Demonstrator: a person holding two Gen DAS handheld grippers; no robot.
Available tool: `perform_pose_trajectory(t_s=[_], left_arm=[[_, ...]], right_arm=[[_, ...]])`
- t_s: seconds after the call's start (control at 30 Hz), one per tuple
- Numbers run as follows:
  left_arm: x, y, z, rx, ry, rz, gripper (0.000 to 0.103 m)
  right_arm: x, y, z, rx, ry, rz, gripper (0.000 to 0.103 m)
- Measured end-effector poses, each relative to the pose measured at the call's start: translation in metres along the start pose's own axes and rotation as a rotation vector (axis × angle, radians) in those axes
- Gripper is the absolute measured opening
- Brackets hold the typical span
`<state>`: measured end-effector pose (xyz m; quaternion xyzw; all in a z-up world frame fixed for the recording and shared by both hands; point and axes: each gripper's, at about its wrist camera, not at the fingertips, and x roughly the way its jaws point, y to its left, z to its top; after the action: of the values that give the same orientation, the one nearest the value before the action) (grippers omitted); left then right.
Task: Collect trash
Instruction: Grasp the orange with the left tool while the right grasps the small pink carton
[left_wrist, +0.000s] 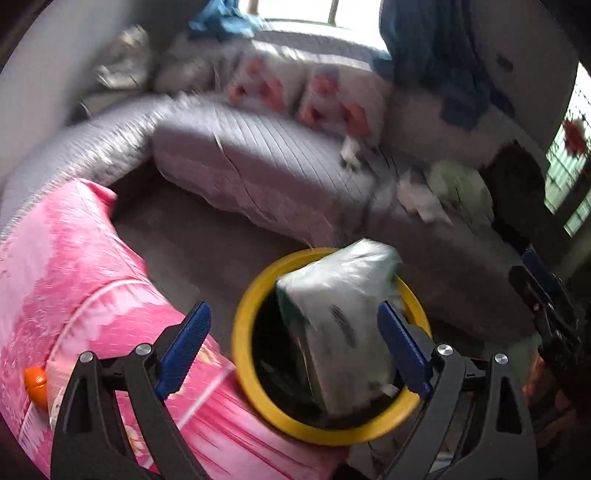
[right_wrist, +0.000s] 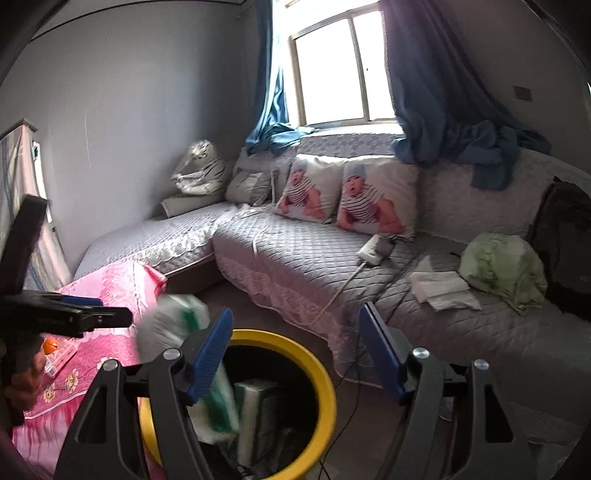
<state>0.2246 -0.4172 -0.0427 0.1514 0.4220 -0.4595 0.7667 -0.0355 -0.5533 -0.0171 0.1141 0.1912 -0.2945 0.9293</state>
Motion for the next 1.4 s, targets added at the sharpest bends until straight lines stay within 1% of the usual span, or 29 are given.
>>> perform_pose_trajectory(t_s=[0.03,0.1,0.17,0.27,0.33,0.37,0.47,0.53,0.57,0.63,0.7,0.73,0.77,0.83,0.87,0.9,1.03,1.1,1.23,1.3,1.33,1.37,1.4], left_arm=[[0.003,-0.002,0.002,-0.008,0.012,-0.003,0.087],[0.000,0.000,0.005,-0.031,-0.004,-0.019,0.088],[-0.001,0.003,0.004,-0.038,-0.007,-0.017,0.088],[-0.007,0.020,-0.011,-0.095,-0.042,-0.023,0.088],[-0.018,0.039,-0.025,-0.132,-0.090,-0.020,0.088],[-0.024,0.049,-0.031,-0.142,-0.114,-0.005,0.088],[-0.052,0.096,-0.057,-0.189,-0.198,0.080,0.088],[-0.068,0.126,-0.071,-0.220,-0.222,0.119,0.088],[-0.077,0.146,-0.080,-0.240,-0.226,0.150,0.088],[-0.090,0.181,-0.097,-0.281,-0.224,0.210,0.088],[-0.099,0.221,-0.114,-0.347,-0.211,0.267,0.088],[-0.102,0.245,-0.126,-0.394,-0.195,0.286,0.088],[-0.104,0.260,-0.133,-0.422,-0.186,0.293,0.087],[-0.103,0.288,-0.148,-0.480,-0.167,0.319,0.082],[-0.102,0.295,-0.151,-0.495,-0.159,0.322,0.075],[-0.099,0.302,-0.155,-0.510,-0.150,0.317,0.072],[-0.080,0.306,-0.154,-0.506,-0.121,0.304,0.072],[-0.072,0.310,-0.151,-0.519,-0.121,0.297,0.072],[-0.059,0.324,-0.151,-0.555,-0.108,0.300,0.073],[-0.051,0.327,-0.151,-0.560,-0.101,0.286,0.073],[-0.049,0.327,-0.150,-0.560,-0.102,0.285,0.072],[-0.047,0.326,-0.150,-0.556,-0.104,0.284,0.069],[-0.046,0.326,-0.150,-0.553,-0.105,0.280,0.063]], right_arm=[[-0.002,-0.005,-0.001,0.005,0.002,0.001,0.069],[-0.006,-0.012,-0.003,0.009,0.002,0.000,0.069],[-0.007,-0.018,-0.007,0.013,0.003,0.000,0.069],[-0.008,-0.023,-0.010,0.024,0.007,0.018,0.070],[-0.006,-0.021,-0.014,0.027,0.015,0.035,0.070],[-0.006,-0.017,-0.016,0.027,0.021,0.046,0.070],[0.002,-0.004,-0.022,0.007,0.058,0.087,0.070],[0.009,0.008,-0.022,-0.012,0.071,0.103,0.070],[0.011,0.015,-0.022,-0.023,0.077,0.113,0.070],[0.015,0.027,-0.023,-0.037,0.084,0.132,0.070],[0.018,0.043,-0.024,-0.055,0.091,0.151,0.070],[0.020,0.050,-0.024,-0.065,0.095,0.159,0.070],[0.022,0.060,-0.025,-0.080,0.102,0.171,0.070],[0.025,0.072,-0.027,-0.096,0.111,0.185,0.070],[0.027,0.079,-0.028,-0.105,0.118,0.195,0.070],[0.029,0.088,-0.028,-0.114,0.126,0.209,0.070],[0.030,0.112,-0.030,-0.151,0.142,0.247,0.070],[0.028,0.120,-0.031,-0.174,0.144,0.261,0.070],[0.022,0.127,-0.035,-0.201,0.147,0.284,0.071],[0.020,0.131,-0.038,-0.207,0.157,0.310,0.073],[0.019,0.134,-0.039,-0.210,0.162,0.325,0.074],[0.018,0.137,-0.040,-0.212,0.168,0.342,0.074],[0.018,0.142,-0.041,-0.210,0.179,0.373,0.074]])
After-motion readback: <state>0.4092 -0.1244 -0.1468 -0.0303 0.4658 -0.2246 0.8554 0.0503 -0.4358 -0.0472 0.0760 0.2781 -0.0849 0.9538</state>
